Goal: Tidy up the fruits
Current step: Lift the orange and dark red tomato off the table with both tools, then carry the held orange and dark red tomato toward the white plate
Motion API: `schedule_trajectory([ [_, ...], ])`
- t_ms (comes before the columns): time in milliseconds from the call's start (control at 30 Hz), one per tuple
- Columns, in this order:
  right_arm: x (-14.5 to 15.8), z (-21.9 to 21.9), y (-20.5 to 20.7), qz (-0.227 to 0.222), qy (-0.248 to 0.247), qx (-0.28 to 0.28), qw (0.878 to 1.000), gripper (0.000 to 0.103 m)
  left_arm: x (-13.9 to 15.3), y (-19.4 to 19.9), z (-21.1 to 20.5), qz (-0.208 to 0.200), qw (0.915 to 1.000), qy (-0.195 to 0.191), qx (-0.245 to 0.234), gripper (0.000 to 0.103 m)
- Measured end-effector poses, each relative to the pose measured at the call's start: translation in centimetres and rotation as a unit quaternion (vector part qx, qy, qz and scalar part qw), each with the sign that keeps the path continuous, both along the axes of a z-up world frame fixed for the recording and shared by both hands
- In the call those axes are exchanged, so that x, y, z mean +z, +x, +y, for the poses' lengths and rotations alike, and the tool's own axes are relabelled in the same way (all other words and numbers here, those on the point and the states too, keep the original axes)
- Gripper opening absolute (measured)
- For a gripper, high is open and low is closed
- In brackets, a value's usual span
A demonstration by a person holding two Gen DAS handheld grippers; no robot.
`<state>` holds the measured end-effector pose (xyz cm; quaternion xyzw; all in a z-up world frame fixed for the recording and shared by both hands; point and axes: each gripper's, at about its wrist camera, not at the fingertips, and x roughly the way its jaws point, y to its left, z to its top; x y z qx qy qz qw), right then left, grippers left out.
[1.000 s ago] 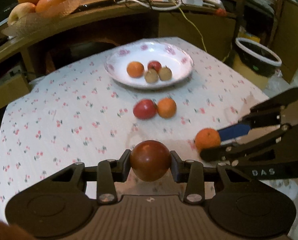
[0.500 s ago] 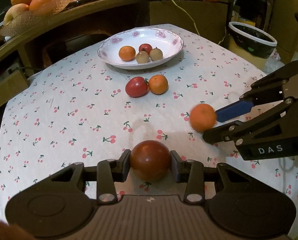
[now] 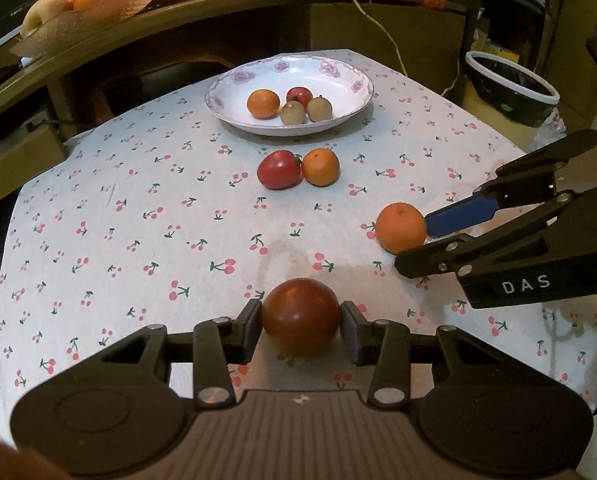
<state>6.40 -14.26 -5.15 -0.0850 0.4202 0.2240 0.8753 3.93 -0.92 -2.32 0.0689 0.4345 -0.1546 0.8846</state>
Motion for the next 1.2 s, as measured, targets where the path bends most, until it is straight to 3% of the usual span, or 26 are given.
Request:
schedule_trajectory([
  [300,-0.3,0.2,0.3,0.01,-0.002,0.001,1.0,0.04,-0.4,0.2,-0.1,0.004,1.0,0.003,0.005,0.047],
  [533,-0.3,0.0,0.5,0.012,-0.002,-0.002,1.0,0.031,-0.3,0.2,-0.1,0.005,1.0,0.003,0.006,0.045],
  [1200,1.3,-0.1,0.9,0.0,0.026,0.0,1.0,0.03,1.2,2.5,-0.6,-0.018,0.9996,-0.018,0.011,0.045],
])
